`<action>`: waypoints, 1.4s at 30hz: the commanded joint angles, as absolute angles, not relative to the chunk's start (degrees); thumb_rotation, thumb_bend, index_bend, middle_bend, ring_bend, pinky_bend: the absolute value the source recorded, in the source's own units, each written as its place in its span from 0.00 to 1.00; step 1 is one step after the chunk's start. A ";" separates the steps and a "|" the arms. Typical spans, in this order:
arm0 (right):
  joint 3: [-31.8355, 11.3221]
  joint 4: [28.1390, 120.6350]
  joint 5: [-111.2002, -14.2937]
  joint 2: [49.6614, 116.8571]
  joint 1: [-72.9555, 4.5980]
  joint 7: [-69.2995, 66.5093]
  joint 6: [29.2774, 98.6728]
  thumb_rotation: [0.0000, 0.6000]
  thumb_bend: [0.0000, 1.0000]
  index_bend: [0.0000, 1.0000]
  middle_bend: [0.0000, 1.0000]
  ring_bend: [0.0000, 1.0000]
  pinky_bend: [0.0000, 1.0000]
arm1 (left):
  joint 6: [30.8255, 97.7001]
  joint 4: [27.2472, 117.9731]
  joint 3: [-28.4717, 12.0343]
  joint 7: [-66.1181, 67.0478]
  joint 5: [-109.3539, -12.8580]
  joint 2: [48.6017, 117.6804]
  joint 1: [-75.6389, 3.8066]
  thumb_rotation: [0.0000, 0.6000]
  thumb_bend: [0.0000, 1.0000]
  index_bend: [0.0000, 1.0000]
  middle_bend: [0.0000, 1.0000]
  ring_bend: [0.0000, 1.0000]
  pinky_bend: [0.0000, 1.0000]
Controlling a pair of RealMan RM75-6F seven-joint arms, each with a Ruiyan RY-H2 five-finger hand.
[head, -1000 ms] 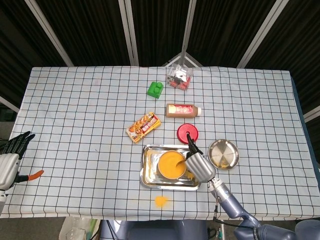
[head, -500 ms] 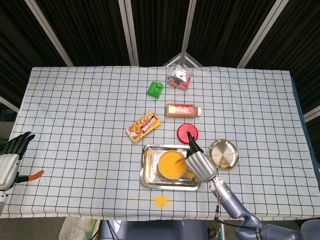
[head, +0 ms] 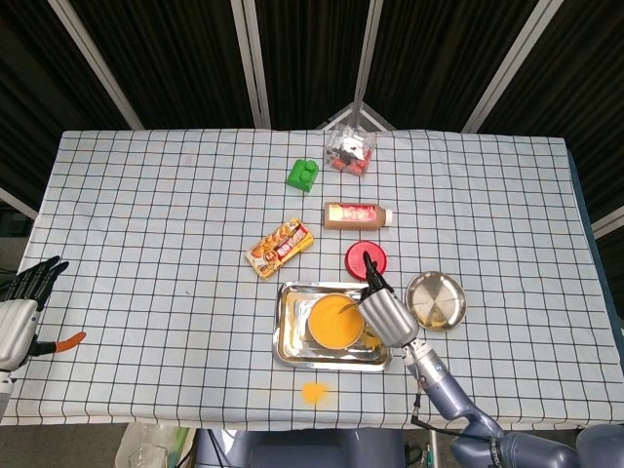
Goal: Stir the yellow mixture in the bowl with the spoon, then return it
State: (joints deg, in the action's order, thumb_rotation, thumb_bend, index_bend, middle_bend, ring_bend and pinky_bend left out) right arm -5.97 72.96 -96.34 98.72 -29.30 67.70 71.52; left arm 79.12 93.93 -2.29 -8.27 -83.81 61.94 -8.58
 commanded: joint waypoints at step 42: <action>-3.33 76.93 -97.91 96.91 -27.60 66.76 73.61 1.00 0.81 0.86 0.66 0.28 0.00 | 79.10 94.03 -2.28 -7.51 -83.67 62.16 -8.56 1.00 0.00 0.00 0.00 0.00 0.00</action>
State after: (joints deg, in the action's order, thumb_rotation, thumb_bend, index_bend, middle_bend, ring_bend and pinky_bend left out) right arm -3.74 77.27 -97.83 97.23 -27.70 66.39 73.98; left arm 79.11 94.04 -2.28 -7.52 -83.67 62.17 -8.56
